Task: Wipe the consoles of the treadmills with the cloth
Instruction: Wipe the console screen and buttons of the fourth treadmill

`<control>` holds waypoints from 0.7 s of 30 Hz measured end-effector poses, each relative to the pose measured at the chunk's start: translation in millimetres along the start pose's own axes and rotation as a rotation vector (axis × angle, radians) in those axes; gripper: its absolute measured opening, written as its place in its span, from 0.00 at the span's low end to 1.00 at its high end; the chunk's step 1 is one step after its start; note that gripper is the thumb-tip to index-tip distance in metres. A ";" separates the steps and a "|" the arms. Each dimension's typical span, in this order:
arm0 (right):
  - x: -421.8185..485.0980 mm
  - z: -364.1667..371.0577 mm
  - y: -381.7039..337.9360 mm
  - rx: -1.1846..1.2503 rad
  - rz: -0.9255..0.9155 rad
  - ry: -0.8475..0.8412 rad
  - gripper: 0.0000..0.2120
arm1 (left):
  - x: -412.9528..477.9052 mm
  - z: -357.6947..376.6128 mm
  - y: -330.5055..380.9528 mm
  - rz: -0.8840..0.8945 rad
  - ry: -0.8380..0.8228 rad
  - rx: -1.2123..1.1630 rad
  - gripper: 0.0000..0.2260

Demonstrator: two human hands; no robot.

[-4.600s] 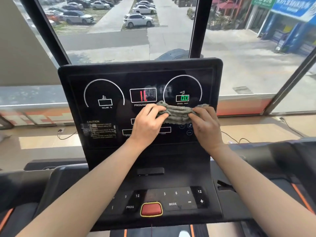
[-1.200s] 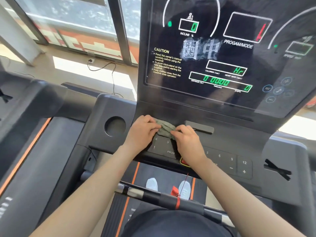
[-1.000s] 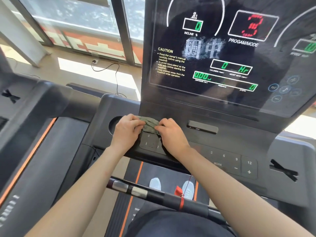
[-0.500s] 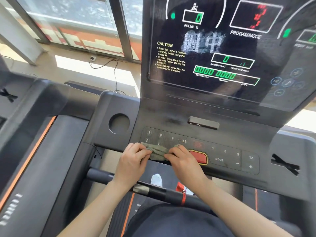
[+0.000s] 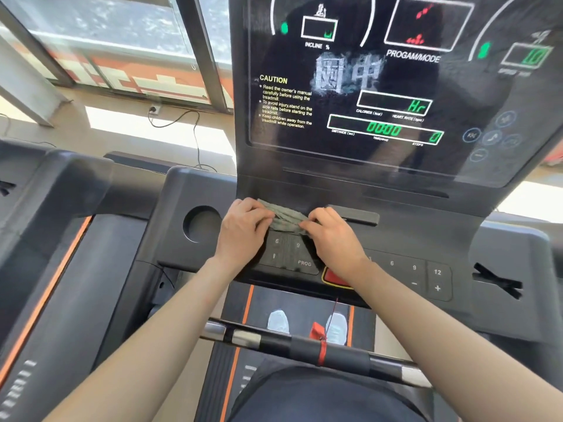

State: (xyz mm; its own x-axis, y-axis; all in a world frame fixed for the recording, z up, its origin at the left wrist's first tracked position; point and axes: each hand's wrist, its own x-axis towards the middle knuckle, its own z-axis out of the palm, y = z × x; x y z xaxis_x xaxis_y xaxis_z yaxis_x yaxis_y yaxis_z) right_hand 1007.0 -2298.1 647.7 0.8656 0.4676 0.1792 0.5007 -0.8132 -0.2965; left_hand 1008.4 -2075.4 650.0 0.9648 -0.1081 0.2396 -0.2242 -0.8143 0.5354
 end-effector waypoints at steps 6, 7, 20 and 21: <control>-49.6 -21.4 36.9 0.033 -0.021 0.048 0.17 | -21.7 28.7 41.3 0.059 -0.100 -0.068 0.03; -59.1 -26.5 44.8 0.037 -0.025 0.057 0.15 | -25.3 34.0 51.0 0.065 -0.127 -0.079 0.03; -161.6 -59.2 116.0 -0.043 0.249 0.198 0.14 | -31.2 107.3 171.0 0.089 -0.210 -0.102 0.04; -168.9 -63.4 119.2 -0.051 0.284 0.216 0.13 | -32.7 114.7 181.7 0.107 -0.203 -0.102 0.05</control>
State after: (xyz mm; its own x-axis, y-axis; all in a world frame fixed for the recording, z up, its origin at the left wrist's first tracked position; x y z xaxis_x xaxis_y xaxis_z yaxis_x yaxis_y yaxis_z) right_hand 920.1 -2496.0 641.6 0.9460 0.1404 0.2922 0.2344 -0.9189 -0.3173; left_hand 951.8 -2285.2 646.6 0.9404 -0.3110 0.1375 -0.3293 -0.7314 0.5972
